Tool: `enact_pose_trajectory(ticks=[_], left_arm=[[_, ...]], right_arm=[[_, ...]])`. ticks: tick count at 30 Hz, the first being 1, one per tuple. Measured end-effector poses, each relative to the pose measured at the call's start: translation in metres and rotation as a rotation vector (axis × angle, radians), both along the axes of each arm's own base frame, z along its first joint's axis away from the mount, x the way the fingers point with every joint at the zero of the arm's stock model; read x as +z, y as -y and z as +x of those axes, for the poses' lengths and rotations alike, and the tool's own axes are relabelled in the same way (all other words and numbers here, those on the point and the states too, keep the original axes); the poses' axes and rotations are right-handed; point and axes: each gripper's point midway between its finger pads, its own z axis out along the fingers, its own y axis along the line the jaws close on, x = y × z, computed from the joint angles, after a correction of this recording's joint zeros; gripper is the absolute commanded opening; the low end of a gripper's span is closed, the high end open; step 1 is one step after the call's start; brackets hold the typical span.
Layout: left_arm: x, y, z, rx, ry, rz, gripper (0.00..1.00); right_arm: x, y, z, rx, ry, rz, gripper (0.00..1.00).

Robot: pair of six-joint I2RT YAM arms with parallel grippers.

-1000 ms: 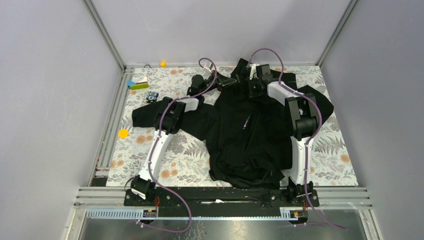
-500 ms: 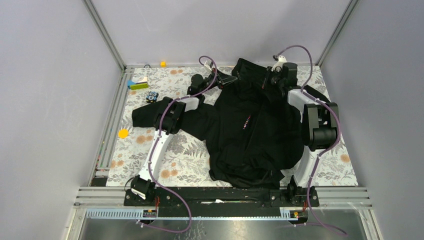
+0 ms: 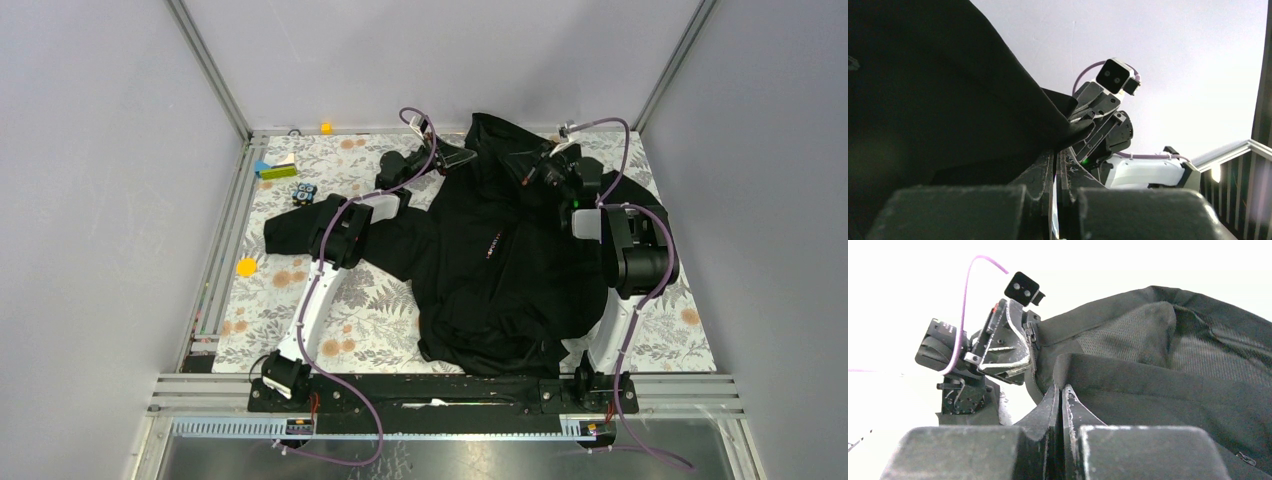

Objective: Zip up the jacket

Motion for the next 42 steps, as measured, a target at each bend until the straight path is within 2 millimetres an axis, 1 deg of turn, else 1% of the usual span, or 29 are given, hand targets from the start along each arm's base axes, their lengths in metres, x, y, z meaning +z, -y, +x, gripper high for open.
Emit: enact_pose_trajectory(ticks=[3, 8, 15, 21, 25, 29, 32, 42], left_arm=[[0.003, 0.004, -0.009, -0.027, 0.028, -0.004, 0.0], [0.007, 0.015, -0.026, -0.075, 0.073, -0.01, 0.0], [0.011, 0.019, -0.04, -0.114, 0.105, -0.028, 0.0], [0.01, 0.018, -0.041, -0.119, 0.103, -0.037, 0.0], [0.008, 0.017, -0.04, -0.12, 0.092, -0.037, 0.0], [0.004, 0.017, -0.04, -0.122, 0.083, -0.037, 0.0], [-0.001, 0.017, -0.04, -0.123, 0.073, -0.034, 0.0], [-0.006, 0.017, -0.039, -0.126, 0.059, -0.033, 0.0]], right_arm=[[0.0, 0.0, -0.005, 0.022, 0.04, 0.023, 0.0], [-0.007, 0.002, -0.008, 0.024, 0.048, 0.032, 0.0], [-0.003, -0.002, -0.011, 0.044, 0.075, 0.028, 0.0], [-0.007, -0.013, -0.022, 0.065, 0.073, 0.017, 0.0], [0.002, -0.015, -0.03, 0.068, 0.094, 0.01, 0.0], [0.017, -0.015, -0.033, 0.067, 0.129, 0.01, 0.0], [0.025, -0.016, -0.034, 0.069, 0.146, 0.011, 0.0], [0.026, -0.022, -0.037, 0.083, 0.148, 0.011, 0.0]])
